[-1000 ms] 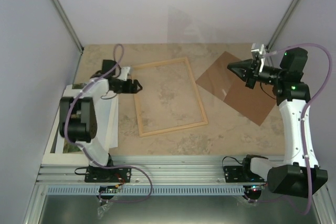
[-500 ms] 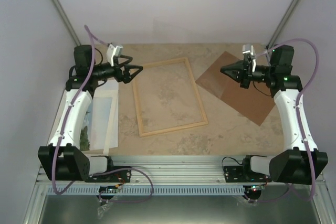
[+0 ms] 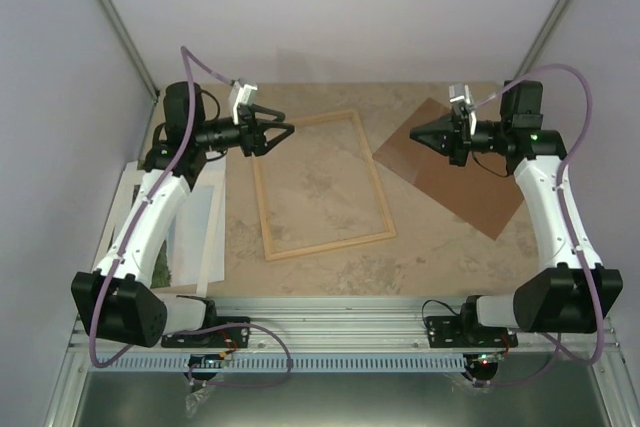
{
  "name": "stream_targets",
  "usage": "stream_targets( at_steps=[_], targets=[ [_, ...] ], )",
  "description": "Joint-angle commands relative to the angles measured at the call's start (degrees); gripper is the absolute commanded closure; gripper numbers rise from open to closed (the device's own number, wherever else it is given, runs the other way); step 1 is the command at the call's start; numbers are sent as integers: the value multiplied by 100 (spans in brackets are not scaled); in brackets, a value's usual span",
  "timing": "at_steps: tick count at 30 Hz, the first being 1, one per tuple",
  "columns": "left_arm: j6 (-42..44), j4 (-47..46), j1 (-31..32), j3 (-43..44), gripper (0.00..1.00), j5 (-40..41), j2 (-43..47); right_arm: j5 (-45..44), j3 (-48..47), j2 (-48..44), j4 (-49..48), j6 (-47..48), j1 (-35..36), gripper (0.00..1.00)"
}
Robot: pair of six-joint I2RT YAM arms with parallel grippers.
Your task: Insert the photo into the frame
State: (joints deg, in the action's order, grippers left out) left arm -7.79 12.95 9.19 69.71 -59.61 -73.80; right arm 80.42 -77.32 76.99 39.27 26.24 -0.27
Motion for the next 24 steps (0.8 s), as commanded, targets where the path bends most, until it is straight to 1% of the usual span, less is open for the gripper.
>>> stream_targets(
  at_steps=[1, 3, 8, 10, 11, 12, 15, 16, 17, 18, 20, 22, 24],
  targets=[
    [-321, -404, 39, -28, 39, -403, -36, 195, -249, 87, 126, 213, 160, 99],
    [-438, -484, 39, -17, 51, -535, -72, 176, -278, 127, 123, 200, 184, 99],
    [-757, -728, 39, 0, 74, -710, -128, 185, -292, 251, 4, 53, 194, 99],
    [-687, -667, 39, 10, 78, -664, -143, 202, -304, 289, -57, -11, 191, 99],
    [-625, -597, 35, 28, 77, -621, -142, 194, -323, 302, -52, -11, 194, 99],
    [-612, -522, -11, 60, 74, -550, -132, 179, -341, 307, -22, 14, 194, 99],
    [-966, -789, -508, -11, 48, -462, -86, 121, -471, 280, 422, 445, 190, 99],
    [-950, -824, -725, -53, 38, -410, -41, 107, -508, 262, 542, 556, 190, 100],
    [-721, -724, -874, -88, 32, -373, 6, 112, -528, 258, 656, 646, 192, 100],
    [-350, -463, -1073, -72, 27, -342, 44, 127, -533, 239, 717, 691, 194, 99],
    [544, 149, -1135, 39, 19, -259, 25, 156, -527, 203, 731, 698, 202, 99],
    [884, 379, -1138, 161, 16, -395, -113, 174, -530, 194, 730, 698, 217, 99],
    [966, 507, -1108, 318, 11, -566, -279, 206, -555, 223, 739, 682, 223, 99]
  ],
)
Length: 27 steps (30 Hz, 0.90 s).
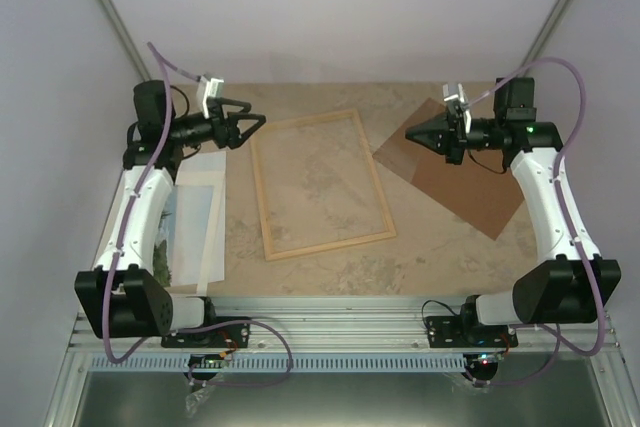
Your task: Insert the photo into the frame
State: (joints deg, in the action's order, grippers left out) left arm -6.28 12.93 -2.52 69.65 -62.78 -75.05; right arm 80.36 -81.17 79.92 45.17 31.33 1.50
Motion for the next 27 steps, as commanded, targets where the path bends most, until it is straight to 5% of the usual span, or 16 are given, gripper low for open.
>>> stream_targets(
  at_steps=[1, 8, 15, 17, 22, 27],
  targets=[
    [920, 596, 124, 390, 10, -248, -201, 223, -190, -61, 149, 172, 59, 100],
    [910, 689, 738, 512, 21, -222, -297, 206, -197, -27, 21, 79, 321, 99],
    [246, 449, 797, 440, 77, -505, -225, 32, -255, 161, -368, -362, 310, 99],
    [-215, 36, 782, 317, 98, -523, -185, 7, -239, 265, -646, -703, 284, 92],
    [-2603, -2562, 660, -481, 100, -509, 37, 62, 55, 366, -1873, -2125, 268, 59],
    [-3659, -3633, 557, -742, 100, -566, 8, -22, 478, 233, -2337, -2485, 303, 60]
  ],
)
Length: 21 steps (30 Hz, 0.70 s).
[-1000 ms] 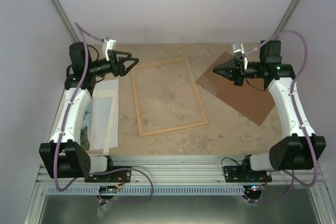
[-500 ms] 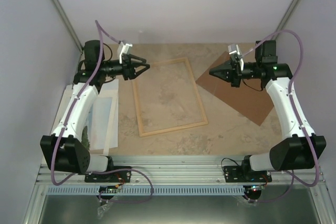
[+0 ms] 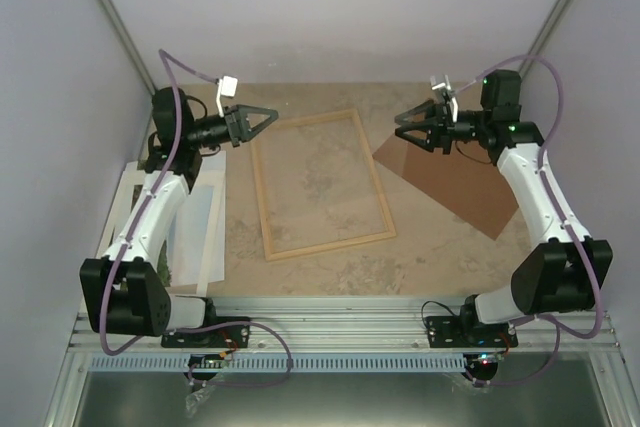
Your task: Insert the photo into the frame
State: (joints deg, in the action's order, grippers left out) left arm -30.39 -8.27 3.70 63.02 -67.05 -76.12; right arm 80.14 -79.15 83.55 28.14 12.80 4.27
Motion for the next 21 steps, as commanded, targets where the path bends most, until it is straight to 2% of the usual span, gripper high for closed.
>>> stream_targets(
  at_steps=[1, 4, 6, 9, 11, 13, 15, 17, 18, 21],
  targets=[
    [-1350, -1584, -65, -104, 100, -131, 107, -59, 326, -150, -723, -671, 51, 61],
    [-2072, -2557, -71, -331, 100, -170, 76, -137, 415, -90, -783, -705, 109, 61],
    [-2295, -2741, -71, -385, 100, -172, 58, -196, 419, -51, -783, -728, 139, 64],
    [-2130, -2555, -65, -383, 100, -203, 75, -258, 372, -25, -782, -791, 144, 83],
    [-1633, -1909, -69, -319, 99, -124, 115, -324, 317, -34, -784, -874, 144, 98],
    [-645, -751, -68, -135, 86, 103, 155, -486, 276, -57, -782, -985, 143, 99],
    [447, 571, -82, 23, 64, 629, 183, -649, 290, -97, -792, -1190, 144, 99],
    [968, 1353, -209, 24, 44, 1253, 152, -842, 396, -148, -864, -1575, 140, 99],
    [1120, 1673, -302, 18, 37, 1612, 93, -880, 485, -188, -889, -1713, 136, 100],
    [1474, 2224, -717, -99, 30, 2437, -124, -1097, 884, -336, -1012, -2063, 135, 100]
  ],
)
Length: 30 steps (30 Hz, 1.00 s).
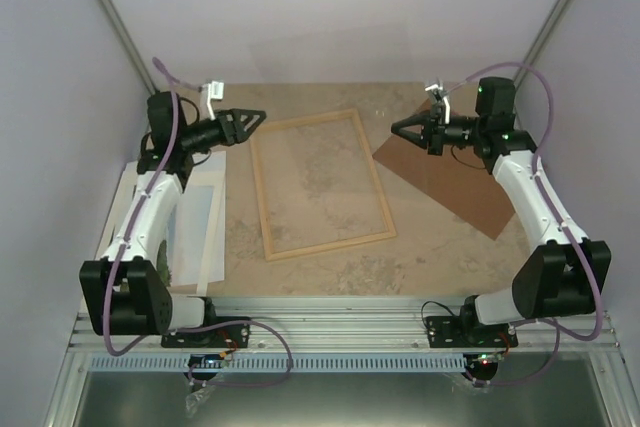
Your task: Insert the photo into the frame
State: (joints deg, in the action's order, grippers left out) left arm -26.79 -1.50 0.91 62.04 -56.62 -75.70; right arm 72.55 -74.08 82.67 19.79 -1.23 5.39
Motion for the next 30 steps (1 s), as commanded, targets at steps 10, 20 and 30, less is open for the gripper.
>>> stream_targets(
  at_steps=[10, 20, 30],
  targets=[
    [1829, 2375, -521, -171, 29, 3224, -1589, -407, 762, -506, -336, -1005, 24, 100],
    [2219, 2373, -175, 520, 42, 3038, -3153, -430, 1010, -608, -640, -1324, 24, 99],
    [2521, 2250, 369, 952, 69, 3091, -3908, -417, 1368, -735, -1200, -1831, 24, 99]
  ],
)
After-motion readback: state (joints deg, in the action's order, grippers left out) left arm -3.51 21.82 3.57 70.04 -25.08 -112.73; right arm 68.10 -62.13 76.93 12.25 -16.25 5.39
